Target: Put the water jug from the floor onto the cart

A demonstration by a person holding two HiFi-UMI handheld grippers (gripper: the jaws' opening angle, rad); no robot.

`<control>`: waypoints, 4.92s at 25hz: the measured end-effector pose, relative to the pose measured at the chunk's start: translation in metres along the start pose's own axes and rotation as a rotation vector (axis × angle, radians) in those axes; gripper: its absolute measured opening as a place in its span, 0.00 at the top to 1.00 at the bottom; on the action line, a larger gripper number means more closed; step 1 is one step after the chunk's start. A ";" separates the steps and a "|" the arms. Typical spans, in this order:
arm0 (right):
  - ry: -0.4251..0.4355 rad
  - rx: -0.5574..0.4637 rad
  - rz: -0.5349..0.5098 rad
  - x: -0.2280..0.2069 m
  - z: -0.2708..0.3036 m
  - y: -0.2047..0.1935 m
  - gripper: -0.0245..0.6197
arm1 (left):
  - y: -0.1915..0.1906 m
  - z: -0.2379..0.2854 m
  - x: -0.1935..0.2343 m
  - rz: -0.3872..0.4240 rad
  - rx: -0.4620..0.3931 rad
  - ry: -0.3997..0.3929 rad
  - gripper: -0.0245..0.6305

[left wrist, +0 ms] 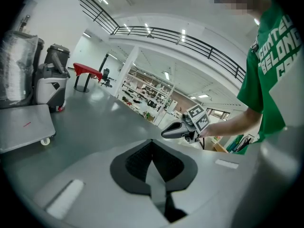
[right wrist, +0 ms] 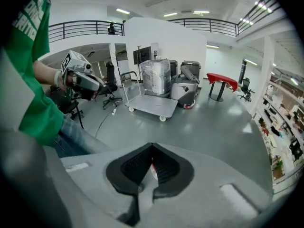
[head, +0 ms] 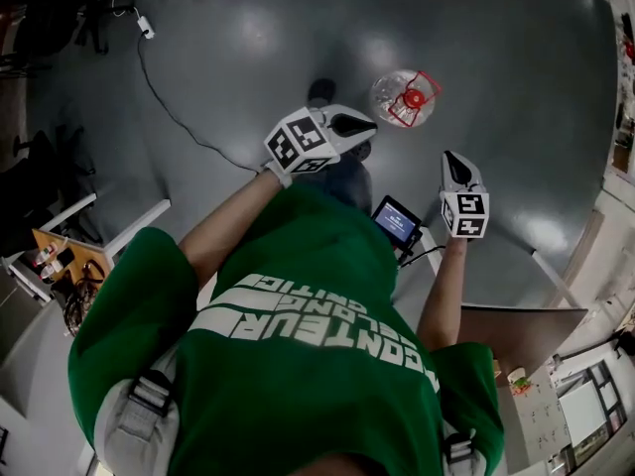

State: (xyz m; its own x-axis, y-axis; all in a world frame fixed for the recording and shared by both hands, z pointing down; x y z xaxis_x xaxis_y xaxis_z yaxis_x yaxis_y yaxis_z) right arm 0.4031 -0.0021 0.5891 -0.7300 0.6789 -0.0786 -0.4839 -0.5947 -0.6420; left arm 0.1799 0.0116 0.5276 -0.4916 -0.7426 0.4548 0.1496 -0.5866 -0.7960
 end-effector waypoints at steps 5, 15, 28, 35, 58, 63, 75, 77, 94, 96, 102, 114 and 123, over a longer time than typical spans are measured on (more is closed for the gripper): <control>0.014 -0.008 -0.022 -0.001 0.025 0.000 0.97 | -0.008 0.003 0.002 -0.017 0.020 -0.014 0.94; -0.001 -0.019 0.008 -0.012 0.059 -0.011 0.97 | -0.020 0.029 -0.004 -0.012 0.079 -0.086 0.94; 0.008 0.022 0.002 -0.016 0.099 -0.028 0.97 | -0.031 0.066 0.003 -0.010 0.132 -0.174 0.94; -0.002 0.065 0.012 -0.022 0.137 -0.033 0.97 | -0.042 0.078 0.019 -0.010 0.157 -0.227 0.94; -0.054 0.189 0.144 -0.053 0.225 -0.083 0.86 | -0.064 0.117 0.081 -0.029 0.227 -0.286 0.94; -0.044 0.218 0.157 -0.053 0.244 -0.095 0.82 | -0.071 0.125 0.088 -0.034 0.241 -0.296 0.94; -0.038 0.282 0.184 -0.054 0.296 -0.112 0.77 | -0.090 0.119 0.118 -0.049 0.274 -0.295 0.94; -0.034 0.299 0.194 -0.052 0.309 -0.113 0.75 | -0.094 0.114 0.129 -0.057 0.277 -0.296 0.94; -0.101 0.372 0.254 -0.074 0.326 -0.134 0.52 | -0.097 0.121 0.145 -0.054 0.293 -0.298 0.94; -0.096 0.380 0.256 -0.074 0.330 -0.137 0.51 | -0.098 0.121 0.147 -0.057 0.294 -0.297 0.94; -0.096 0.390 0.256 -0.074 0.339 -0.141 0.50 | -0.100 0.121 0.153 -0.068 0.297 -0.294 0.94; -0.110 0.421 0.278 -0.076 0.359 -0.147 0.49 | -0.098 0.126 0.160 -0.085 0.300 -0.294 0.94; -0.125 0.446 0.294 -0.079 0.369 -0.159 0.49 | -0.097 0.130 0.165 -0.089 0.308 -0.305 0.94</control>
State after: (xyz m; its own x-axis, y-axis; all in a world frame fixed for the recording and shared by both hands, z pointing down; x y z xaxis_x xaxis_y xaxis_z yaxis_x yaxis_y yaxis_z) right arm 0.3593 -0.1200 0.9790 -0.9042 0.4160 -0.0970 -0.3884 -0.8951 -0.2188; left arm 0.1960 -0.0960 0.7315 -0.2450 -0.7194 0.6500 0.3897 -0.6870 -0.6134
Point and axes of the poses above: the fingertips, and each gripper's own axes: z forward along the fingers, x to its left, y out of its top, the point moved 4 cm from there along -z, backward along the fingers, and after that the axes turned 3 degrees about z, right-handed, at the moved point
